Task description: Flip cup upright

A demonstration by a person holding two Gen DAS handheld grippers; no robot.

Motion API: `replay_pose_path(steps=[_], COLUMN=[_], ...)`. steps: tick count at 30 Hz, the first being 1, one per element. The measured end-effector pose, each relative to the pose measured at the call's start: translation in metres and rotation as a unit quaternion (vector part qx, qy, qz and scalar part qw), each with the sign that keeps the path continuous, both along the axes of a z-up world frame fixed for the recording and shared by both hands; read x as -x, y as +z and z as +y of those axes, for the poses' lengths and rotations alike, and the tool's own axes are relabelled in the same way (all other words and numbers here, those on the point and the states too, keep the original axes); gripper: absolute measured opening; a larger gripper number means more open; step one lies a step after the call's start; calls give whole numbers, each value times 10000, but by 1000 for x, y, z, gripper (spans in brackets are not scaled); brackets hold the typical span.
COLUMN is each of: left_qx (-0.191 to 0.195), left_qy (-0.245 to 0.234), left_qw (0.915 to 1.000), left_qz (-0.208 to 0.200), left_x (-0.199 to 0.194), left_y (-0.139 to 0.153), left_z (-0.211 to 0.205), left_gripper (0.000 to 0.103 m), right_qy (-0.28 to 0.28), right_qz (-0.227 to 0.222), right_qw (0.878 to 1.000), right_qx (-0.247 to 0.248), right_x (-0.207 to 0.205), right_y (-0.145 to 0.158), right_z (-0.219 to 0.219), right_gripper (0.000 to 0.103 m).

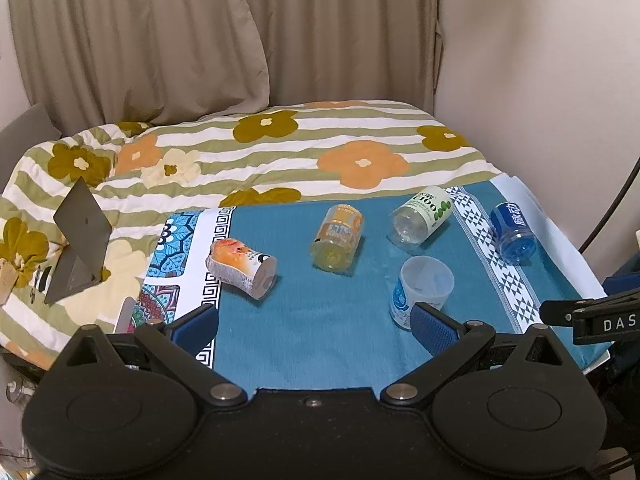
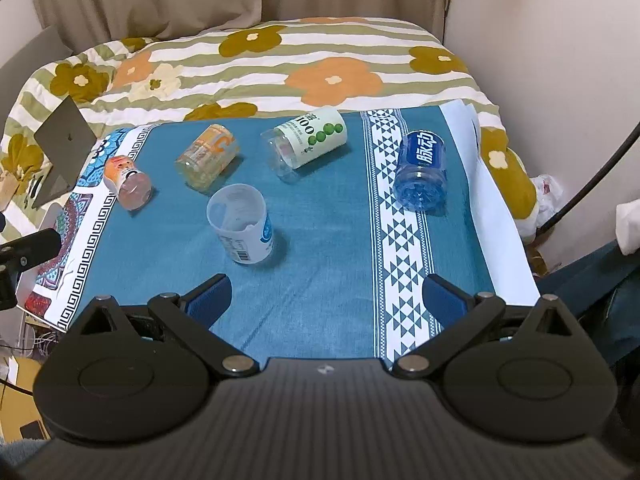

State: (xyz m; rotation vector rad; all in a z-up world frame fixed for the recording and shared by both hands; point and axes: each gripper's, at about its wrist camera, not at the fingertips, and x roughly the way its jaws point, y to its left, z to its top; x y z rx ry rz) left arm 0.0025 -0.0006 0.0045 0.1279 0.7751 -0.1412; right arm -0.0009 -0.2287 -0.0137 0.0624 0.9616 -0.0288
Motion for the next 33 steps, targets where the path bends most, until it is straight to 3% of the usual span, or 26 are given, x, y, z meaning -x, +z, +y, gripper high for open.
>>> replay_pose_path(steps=[12, 33], left_qx=[-65, 167], left_qy=[-72, 118], left_qw=[9999, 9996], left_qz=[-70, -196], left_x=[1, -4], left_y=[-1, 3], left_z=[2, 15], left_gripper=[103, 103], right_qy=[-33, -54], right_qz=[8, 37], right_qw=[10000, 10000], right_qx=[22, 27], right_x=[0, -1], right_y=[0, -1], right_z=[1, 7], right_gripper=[103, 103])
